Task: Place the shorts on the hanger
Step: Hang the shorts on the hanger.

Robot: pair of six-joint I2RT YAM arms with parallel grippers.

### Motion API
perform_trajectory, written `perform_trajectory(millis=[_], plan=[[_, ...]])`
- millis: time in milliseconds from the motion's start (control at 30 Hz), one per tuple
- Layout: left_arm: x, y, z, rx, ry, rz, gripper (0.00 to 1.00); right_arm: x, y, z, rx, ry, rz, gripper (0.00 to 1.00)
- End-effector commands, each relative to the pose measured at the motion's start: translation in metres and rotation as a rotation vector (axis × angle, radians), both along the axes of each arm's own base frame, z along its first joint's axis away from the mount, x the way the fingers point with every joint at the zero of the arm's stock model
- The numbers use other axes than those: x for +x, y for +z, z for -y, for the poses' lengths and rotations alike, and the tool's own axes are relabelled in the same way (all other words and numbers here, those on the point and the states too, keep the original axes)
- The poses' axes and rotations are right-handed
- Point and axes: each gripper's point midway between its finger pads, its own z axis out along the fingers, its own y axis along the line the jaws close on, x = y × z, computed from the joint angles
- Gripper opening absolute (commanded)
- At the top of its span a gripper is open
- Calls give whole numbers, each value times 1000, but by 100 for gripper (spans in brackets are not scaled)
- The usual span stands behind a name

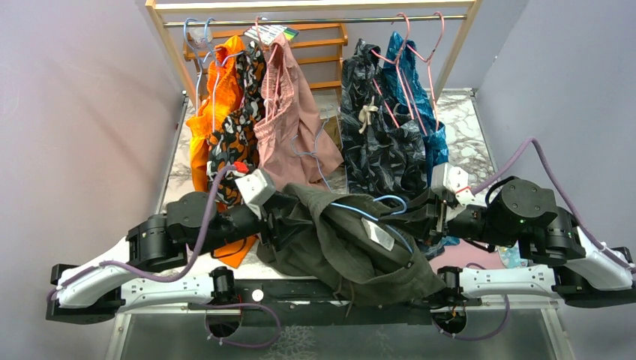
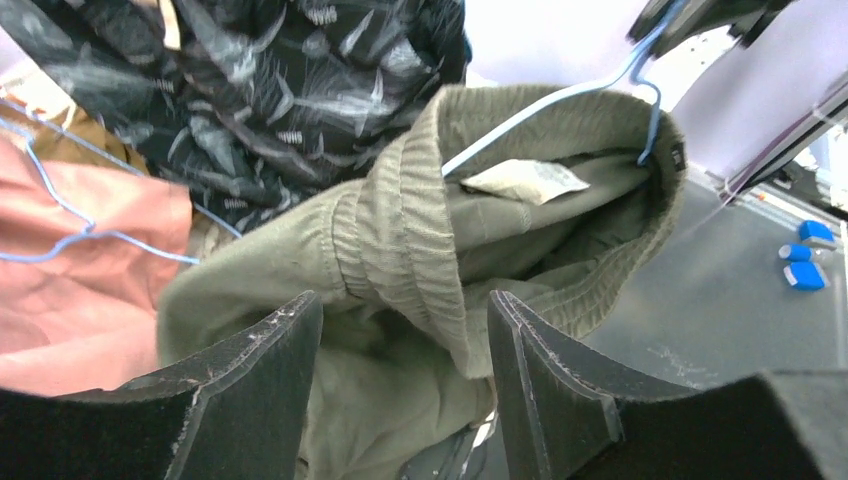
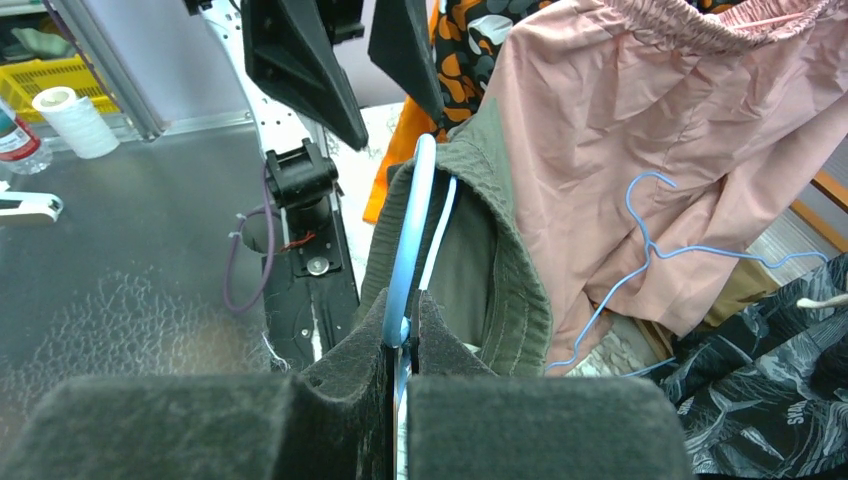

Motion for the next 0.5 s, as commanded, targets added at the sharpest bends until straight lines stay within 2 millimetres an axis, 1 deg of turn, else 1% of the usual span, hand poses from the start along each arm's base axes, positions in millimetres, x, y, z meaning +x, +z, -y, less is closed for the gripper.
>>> perform_trajectory(millis=[0,100,167,267,367,400,467], plan=[[12,-34,9,98,70,-68,65,8,30,-5,105,-31,47,1],[18,-44,16,139,97,-69,68,7,31,-7,107,-24,50,1],[23,-47,17,157,121,-63,69,5,31,-7,107,-16,49,1],[28,-47,17,161,144,-59,68,4,30,-8,102,-9,43,1],[28,-44,18,152,146,-57,65,4,27,-7,98,-8,41,1],[29,-44,20,151,145,-56,59,3,27,-7,100,-7,40,1],[29,-41,21,145,142,-51,42,3,26,-7,100,-5,39,1]])
